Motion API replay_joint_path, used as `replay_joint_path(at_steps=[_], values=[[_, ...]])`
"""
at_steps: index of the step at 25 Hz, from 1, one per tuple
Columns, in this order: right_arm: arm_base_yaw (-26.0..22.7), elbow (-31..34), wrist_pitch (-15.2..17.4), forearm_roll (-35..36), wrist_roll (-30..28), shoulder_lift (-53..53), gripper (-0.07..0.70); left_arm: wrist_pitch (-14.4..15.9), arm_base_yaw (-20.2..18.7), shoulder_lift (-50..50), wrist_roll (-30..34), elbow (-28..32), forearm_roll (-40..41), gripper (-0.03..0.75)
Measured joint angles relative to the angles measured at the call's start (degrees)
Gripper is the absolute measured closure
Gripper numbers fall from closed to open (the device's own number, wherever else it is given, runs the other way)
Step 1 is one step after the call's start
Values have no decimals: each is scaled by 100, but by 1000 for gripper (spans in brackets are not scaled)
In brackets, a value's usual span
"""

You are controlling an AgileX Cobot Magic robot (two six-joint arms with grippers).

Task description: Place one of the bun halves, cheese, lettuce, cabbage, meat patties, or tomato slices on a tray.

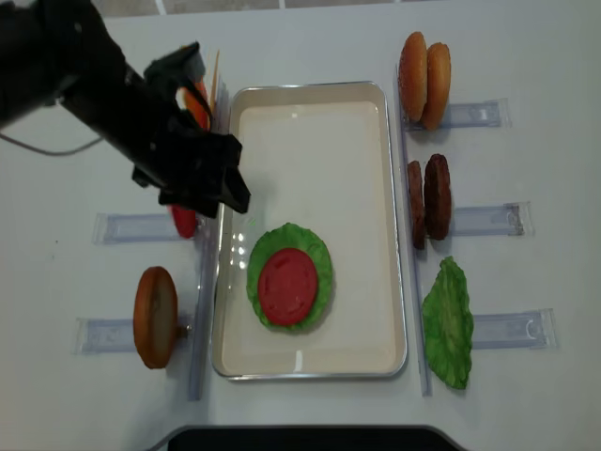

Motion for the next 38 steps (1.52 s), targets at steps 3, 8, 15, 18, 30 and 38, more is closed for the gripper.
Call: replay_joint_path(at_steps=[3, 8, 15, 18, 30, 38], values=[[0, 0, 0, 0, 0, 0, 388, 785, 0, -29, -586, -730, 1181, 292], [0, 0, 0, 0, 0, 0, 388, 1372, 111, -41, -1024, -1444, 2512, 300], [0, 0, 0, 0, 0, 0, 388, 1427, 809, -57, -961, -1488, 2966, 342], [0, 0, 0, 0, 0, 0, 388, 1431, 1123, -62, -832, -1488, 3142, 344], [0, 0, 0, 0, 0, 0, 388, 1437, 1297, -773, -583, -970, 3254, 344], [0, 0, 5, 0, 0, 0, 388, 1443, 1297, -2648, -653, 605, 3264, 345]])
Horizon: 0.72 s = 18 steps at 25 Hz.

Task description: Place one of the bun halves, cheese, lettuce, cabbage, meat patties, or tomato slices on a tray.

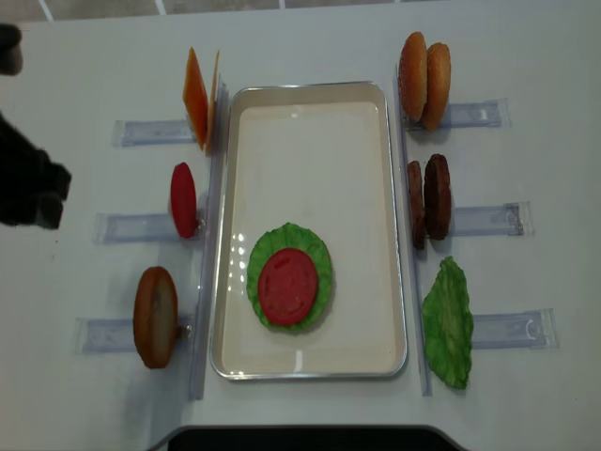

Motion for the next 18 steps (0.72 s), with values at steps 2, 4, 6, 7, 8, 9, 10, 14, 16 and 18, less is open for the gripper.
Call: replay_joint_path(at_steps=[2, 4, 6, 7, 8, 9, 10, 14, 16, 18], values=[[0, 0, 0, 0, 0, 0, 388, 18, 0, -589, 0, 381, -35, 345], [0, 0, 0, 0, 0, 0, 388, 35, 0, -1222, -6, 713, -79, 345], [0, 0, 0, 0, 0, 0, 388, 30, 0, -1789, -6, 1029, -93, 345], [0, 0, 0, 0, 0, 0, 388, 0, 0, -2088, -6, 1197, -102, 347], [0, 0, 0, 0, 0, 0, 388, -39, 0, -2392, -6, 1359, -123, 350], [0, 0, 0, 0, 0, 0, 388, -92, 0, -2650, -6, 1488, -164, 353], [0, 0, 0, 0, 0, 0, 388, -145, 0, -2945, -6, 1645, -209, 357], [0, 0, 0, 0, 0, 0, 388, -413, 0, -4012, -6, 2235, -285, 382], [0, 0, 0, 0, 0, 0, 388, -494, 0, -4507, -7, 2479, -299, 392], [0, 0, 0, 0, 0, 0, 388, -503, 0, -4919, -7, 2690, -303, 397]])
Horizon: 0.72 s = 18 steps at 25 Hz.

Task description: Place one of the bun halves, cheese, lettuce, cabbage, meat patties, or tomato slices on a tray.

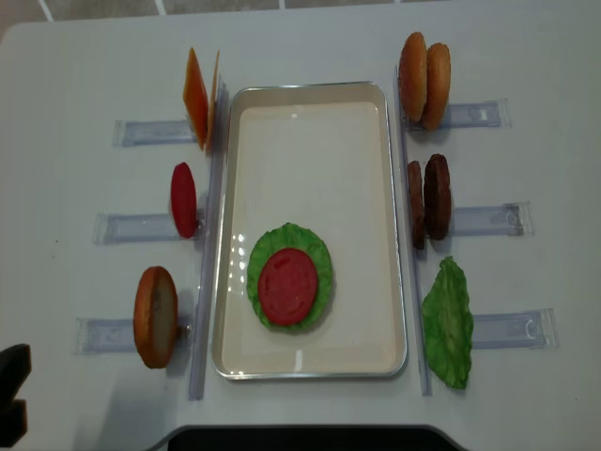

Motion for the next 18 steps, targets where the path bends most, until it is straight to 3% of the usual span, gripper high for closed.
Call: replay_joint_path(at_steps=[10, 18], values=[[0, 0, 0, 0, 0, 0, 388, -116, 0, -1613, -5, 144, -13, 398], [0, 0, 0, 0, 0, 0, 388, -119, 0, -1652, -5, 199, -13, 398]])
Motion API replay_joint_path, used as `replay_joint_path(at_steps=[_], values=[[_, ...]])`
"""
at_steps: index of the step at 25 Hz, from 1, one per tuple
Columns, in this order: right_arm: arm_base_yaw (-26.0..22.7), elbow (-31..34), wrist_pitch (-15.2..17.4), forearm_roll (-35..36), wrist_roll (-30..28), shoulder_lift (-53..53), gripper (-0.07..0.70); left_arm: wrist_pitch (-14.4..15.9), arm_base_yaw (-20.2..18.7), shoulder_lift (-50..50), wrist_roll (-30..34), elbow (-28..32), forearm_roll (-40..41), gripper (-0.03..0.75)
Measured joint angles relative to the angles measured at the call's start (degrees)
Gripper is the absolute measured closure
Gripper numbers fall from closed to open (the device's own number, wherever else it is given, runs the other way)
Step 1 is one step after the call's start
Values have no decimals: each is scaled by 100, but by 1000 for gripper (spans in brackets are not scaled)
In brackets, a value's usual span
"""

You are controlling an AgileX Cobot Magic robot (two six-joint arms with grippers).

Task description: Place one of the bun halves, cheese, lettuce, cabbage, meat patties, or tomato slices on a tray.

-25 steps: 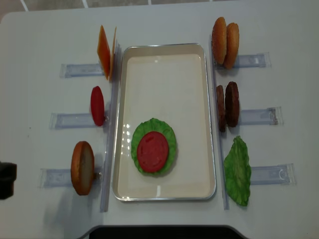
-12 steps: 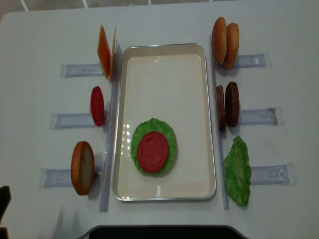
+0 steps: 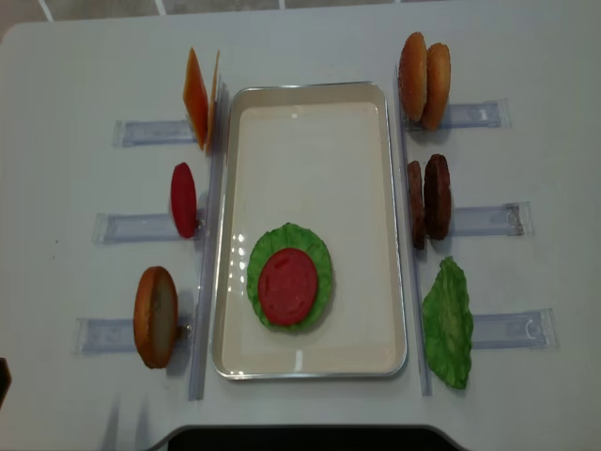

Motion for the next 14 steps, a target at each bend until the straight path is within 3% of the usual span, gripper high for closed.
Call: replay_joint_path(at_steps=[14], values=[[0, 0, 0, 0, 0, 0, 388, 0, -6, 0, 0, 0, 0, 398]])
